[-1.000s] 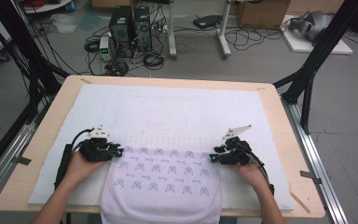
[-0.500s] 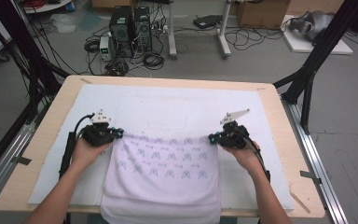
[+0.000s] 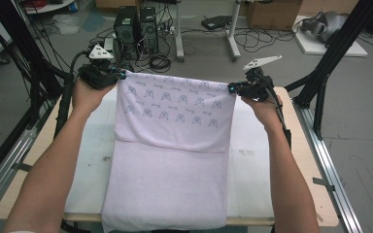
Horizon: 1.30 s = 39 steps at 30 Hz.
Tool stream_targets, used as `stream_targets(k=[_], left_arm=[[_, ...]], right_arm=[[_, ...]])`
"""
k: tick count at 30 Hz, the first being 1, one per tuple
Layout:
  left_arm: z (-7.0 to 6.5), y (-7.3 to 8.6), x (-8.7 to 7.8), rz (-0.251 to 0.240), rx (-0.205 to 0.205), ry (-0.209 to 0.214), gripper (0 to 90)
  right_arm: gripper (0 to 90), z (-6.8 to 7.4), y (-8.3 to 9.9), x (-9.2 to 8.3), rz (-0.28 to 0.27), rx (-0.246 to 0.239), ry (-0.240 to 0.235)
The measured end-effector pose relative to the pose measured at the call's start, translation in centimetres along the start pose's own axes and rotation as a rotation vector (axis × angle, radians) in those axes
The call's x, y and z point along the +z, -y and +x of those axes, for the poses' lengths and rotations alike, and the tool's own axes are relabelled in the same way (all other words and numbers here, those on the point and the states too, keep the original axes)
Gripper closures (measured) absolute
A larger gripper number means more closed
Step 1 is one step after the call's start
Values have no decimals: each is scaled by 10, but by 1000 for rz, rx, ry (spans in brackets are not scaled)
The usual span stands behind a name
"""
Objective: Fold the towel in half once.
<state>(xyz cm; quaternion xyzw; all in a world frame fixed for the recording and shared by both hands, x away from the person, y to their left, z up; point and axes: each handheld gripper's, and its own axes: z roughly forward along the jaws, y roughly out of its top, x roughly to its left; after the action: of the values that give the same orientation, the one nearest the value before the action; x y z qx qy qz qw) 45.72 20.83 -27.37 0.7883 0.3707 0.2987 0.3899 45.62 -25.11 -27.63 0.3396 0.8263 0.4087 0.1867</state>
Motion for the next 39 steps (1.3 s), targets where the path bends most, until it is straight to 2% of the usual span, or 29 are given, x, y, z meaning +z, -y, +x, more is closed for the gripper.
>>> stream_targets(k=[1,2,3,5,6,8,10,15,21,23,24,27,30,32,36,39], left_arm=[[-2,8,6,28,-3,-6,635],[-4,22,10,35,-8,23,613],[-4,30,11,39,-18,30,614],[-4,54,13,49,-56,51,599],[-5,61,12,52,-65,56,588],[-7,77,9,65,-64,78,580],[-10,91,4,56,-72,107,567],[-21,118,-9,48,-76,158,555],[-44,140,-21,43,-37,214,561],[-50,146,-21,55,-39,258,597],[-52,148,-21,57,-32,283,647],[-60,154,-16,79,-17,310,687],[-66,156,-8,107,17,323,683],[-69,157,-3,120,31,328,680],[-72,163,8,189,37,346,681],[-75,165,9,201,47,354,683]], right_arm=[[657,-3,3,4,8,29,6],[606,-6,9,8,21,61,10],[613,-7,18,13,36,79,-11],[603,-4,32,17,52,63,-8],[600,-2,42,19,47,71,-21],[581,4,53,20,63,64,-42],[558,10,62,19,81,70,-70],[550,35,83,15,67,47,-107],[542,64,106,14,65,29,-158],[541,74,113,15,71,20,-169],[548,77,116,15,63,10,-168],[563,85,123,15,65,9,-184],[589,90,132,16,65,10,-195],[593,93,135,20,109,18,-209],[611,99,136,28,144,1,-220],[614,101,144,33,129,7,-213]])
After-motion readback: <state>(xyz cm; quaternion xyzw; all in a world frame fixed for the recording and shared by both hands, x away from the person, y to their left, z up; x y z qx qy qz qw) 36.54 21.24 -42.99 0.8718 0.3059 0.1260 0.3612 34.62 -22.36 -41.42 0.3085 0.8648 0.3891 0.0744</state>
